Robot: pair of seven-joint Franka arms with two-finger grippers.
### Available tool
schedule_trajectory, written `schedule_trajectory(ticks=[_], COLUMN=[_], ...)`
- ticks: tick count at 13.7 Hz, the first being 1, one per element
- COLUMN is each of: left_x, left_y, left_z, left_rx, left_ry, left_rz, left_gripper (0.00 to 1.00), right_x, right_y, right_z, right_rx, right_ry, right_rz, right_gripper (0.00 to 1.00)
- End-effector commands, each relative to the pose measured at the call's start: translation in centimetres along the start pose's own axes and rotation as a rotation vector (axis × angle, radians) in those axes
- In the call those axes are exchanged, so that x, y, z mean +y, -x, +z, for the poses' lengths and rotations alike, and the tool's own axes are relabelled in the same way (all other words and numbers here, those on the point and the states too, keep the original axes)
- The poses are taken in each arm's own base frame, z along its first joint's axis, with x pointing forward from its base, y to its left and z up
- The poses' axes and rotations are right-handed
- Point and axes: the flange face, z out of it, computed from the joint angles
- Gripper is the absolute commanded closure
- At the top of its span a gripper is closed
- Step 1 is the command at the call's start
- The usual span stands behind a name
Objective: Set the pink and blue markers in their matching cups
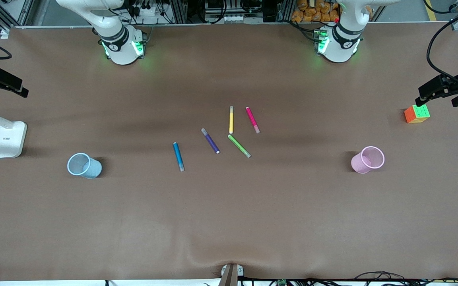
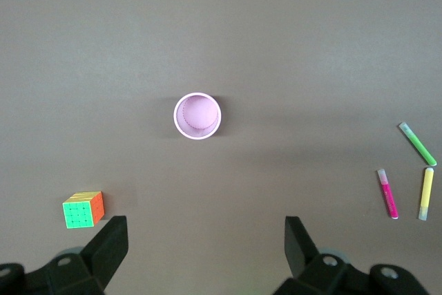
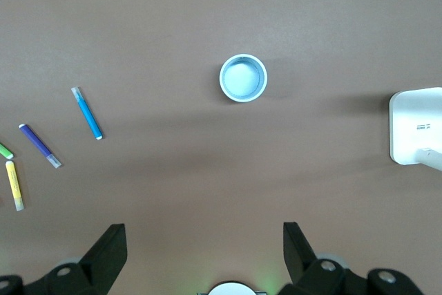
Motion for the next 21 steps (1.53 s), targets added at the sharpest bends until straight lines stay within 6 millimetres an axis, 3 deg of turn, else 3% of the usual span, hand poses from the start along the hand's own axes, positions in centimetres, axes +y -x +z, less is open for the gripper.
schedule_trajectory(ticks=[1,6,10,12,16,18,21], left_x=[-0.1,0.1,0.7,1.5,6.7,7.7,10.8], left_y=[0.0,-0.2,-1.5,-1.9,-3.2,-3.9,-3.8], left_z=[-0.1,0.7,3.9,4.6,8.2,10.3,11.1], left_rx=[-0.002,-0.018,-0.083,-0.094,-0.14,-0.166,-0.172], left_ry=[0.014,0.016,0.016,0.036,0.034,0.031,0.049], left_rz=[0.014,0.015,0.017,0.022,0.076,0.035,0.022], left_gripper=[0.0,0.0,0.0,0.0,0.0,0.0,0.0], right_x=[0.1,0.1,0.1,0.2,0.2,0.0,-0.1], right_y=[0.2,0.2,0.2,0.2,0.1,0.1,0.0], right_z=[-0.1,0.0,0.3,0.3,0.3,0.3,0.5], right_rx=[-0.004,-0.01,-0.013,-0.013,-0.011,-0.01,-0.01], right_ry=[-0.017,-0.018,-0.018,-0.018,-0.018,-0.018,-0.017], right_rz=[-0.003,-0.002,-0.003,-0.001,-0.001,-0.004,-0.005], right_gripper=[0.0,0.0,0.0,0.0,0.0,0.0,0.0])
